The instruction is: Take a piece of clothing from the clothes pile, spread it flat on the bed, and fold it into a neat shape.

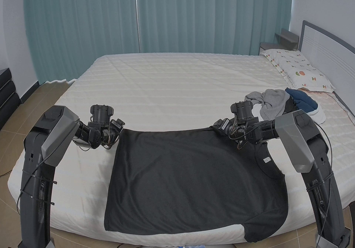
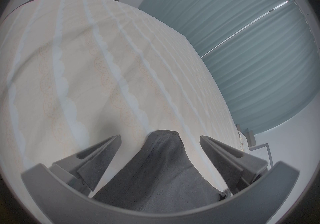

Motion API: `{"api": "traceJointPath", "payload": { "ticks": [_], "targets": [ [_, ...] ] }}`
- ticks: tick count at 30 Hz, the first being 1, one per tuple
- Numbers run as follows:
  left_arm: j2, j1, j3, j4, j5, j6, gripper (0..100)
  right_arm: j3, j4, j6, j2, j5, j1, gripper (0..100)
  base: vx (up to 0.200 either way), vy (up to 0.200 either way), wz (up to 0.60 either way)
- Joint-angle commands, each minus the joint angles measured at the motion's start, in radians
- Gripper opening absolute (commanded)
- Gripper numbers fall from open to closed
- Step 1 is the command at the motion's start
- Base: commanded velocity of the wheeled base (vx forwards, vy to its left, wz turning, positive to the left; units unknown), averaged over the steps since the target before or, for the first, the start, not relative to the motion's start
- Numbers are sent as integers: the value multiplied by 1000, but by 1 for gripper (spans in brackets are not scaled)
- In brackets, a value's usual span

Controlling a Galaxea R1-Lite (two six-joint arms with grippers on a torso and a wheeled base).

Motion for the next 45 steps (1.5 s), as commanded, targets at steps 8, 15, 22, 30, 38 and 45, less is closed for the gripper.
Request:
{"api": "traceJointPath", "payload": {
  "ticks": [8,15,22,30,38,45],
  "targets": [
    [-1,-1,-1,0,1,0,100,-37,-238,-48,116,17,0,100,0,0,0],
    [-1,-1,-1,0,2,0,100,-37,-464,-95,111,26,-18,100,0,0,0],
    [-1,-1,-1,0,7,0,100,-37,-630,-229,54,71,-63,100,0,0,0],
    [-1,-3,-1,0,8,0,100,-37,-530,-364,172,74,-81,100,0,0,0],
    [-1,-3,1,0,8,0,100,-37,-522,-359,159,22,-107,100,0,0,0],
    [-3,-3,1,0,8,0,100,-37,-439,-295,51,-12,-168,100,0,0,0]
  ]
}}
